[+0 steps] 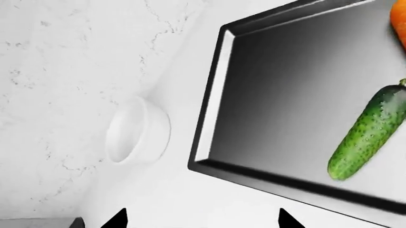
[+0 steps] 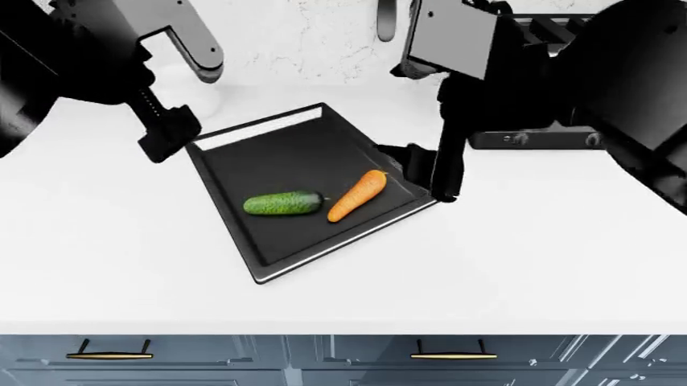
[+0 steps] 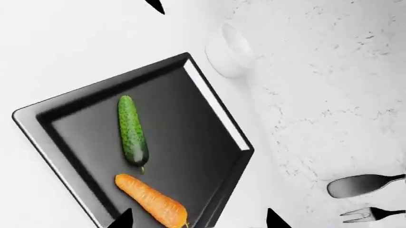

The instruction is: Place the two vegetables and bowl onto the tray for setting up a vegetable dip station.

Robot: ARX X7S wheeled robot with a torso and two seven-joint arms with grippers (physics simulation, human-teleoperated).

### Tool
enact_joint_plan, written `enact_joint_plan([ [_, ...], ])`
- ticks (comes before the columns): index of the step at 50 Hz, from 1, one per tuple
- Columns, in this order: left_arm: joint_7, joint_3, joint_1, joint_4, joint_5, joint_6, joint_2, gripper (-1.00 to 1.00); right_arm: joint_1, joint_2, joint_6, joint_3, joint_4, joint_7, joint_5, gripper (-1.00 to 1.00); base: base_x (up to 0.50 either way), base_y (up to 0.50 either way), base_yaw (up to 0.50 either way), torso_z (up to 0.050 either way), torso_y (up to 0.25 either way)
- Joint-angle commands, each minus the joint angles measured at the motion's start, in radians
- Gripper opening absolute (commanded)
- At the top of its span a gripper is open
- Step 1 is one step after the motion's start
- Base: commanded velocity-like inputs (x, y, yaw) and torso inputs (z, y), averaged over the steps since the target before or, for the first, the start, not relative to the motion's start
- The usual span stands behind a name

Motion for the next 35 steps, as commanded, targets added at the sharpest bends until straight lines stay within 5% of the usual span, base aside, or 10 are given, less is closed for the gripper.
enact_joint_plan([
  [1, -0.17, -0.261, 0.114, 0.372, -0.134, -0.165, -0.21, 1.0, -0.015, -0.031, 0.315, 0.221, -0.01, 0.202, 0.281, 1.0, 0.0, 0.0, 0.0, 0.0, 0.0],
  [9, -0.396, -0.595, 0.348, 0.611, -0.239, -0.244, -0.338, 1.0, -0.099, 0.01, 0.417, 0.371, -0.136, 0.388, 0.454, 1.0, 0.0, 0.0, 0.0, 0.0, 0.0],
  [19, -0.624, -0.965, 0.607, 0.676, -0.328, -0.35, -0.3, 1.0, -0.178, 0.029, 0.367, 0.441, -0.183, 0.497, 0.473, 1.0, 0.0, 0.0, 0.0, 0.0, 0.0],
  [28, -0.779, -0.963, 0.584, 0.674, -0.536, -0.35, -0.301, 1.0, -0.213, 0.031, 0.414, 0.53, -0.181, 0.614, 0.587, 1.0, 0.0, 0.0, 0.0, 0.0, 0.0],
  [35, -0.782, -0.908, 0.586, 0.635, -0.508, -0.29, -0.298, 1.0, -0.217, 0.029, 0.387, 0.516, -0.166, 0.556, 0.581, 1.0, 0.42, 0.14, 0.0, 0.0, 0.0],
])
